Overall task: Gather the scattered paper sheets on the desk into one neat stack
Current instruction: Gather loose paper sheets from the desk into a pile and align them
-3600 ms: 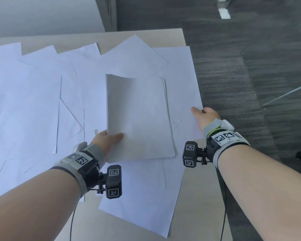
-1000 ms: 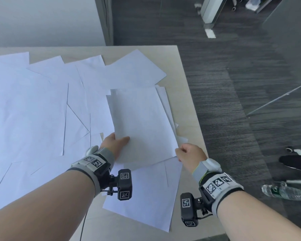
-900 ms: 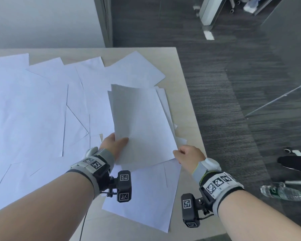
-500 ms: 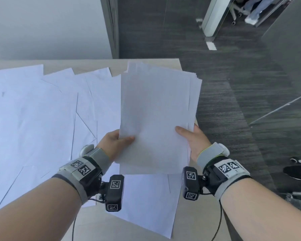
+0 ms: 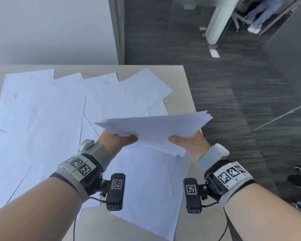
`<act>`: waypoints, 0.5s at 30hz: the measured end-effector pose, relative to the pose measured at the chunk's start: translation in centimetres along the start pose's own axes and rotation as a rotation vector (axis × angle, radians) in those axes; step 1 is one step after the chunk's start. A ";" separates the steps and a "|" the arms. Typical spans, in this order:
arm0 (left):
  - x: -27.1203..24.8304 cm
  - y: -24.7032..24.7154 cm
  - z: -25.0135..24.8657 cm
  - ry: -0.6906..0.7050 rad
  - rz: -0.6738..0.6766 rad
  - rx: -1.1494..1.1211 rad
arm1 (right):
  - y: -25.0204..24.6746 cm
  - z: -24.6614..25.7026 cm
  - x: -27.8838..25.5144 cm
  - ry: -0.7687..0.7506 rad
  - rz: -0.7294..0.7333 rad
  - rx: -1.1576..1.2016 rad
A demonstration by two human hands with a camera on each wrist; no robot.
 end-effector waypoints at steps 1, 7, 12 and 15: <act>-0.2 0.2 0.1 -0.006 0.016 0.009 | 0.0 -0.5 -0.1 0.009 0.009 -0.012; 0.2 0.0 -0.3 0.030 0.033 -0.087 | -0.1 -0.6 0.1 -0.020 -0.040 -0.024; 0.6 -0.3 -0.6 0.026 0.088 -0.149 | 0.1 -1.7 0.3 0.087 -0.010 -0.100; 0.8 -0.4 0.2 -0.016 0.056 -0.164 | 0.5 -3.4 0.3 0.161 -0.044 -0.178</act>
Point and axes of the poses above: each hand's wrist, its own x-axis towards the middle knuckle, its own y-axis out of the palm, z = x × y, the point moved 5 cm from there along x, towards the middle knuckle, and after that the axes turned 1 degree about -z, right-handed, at the moved point
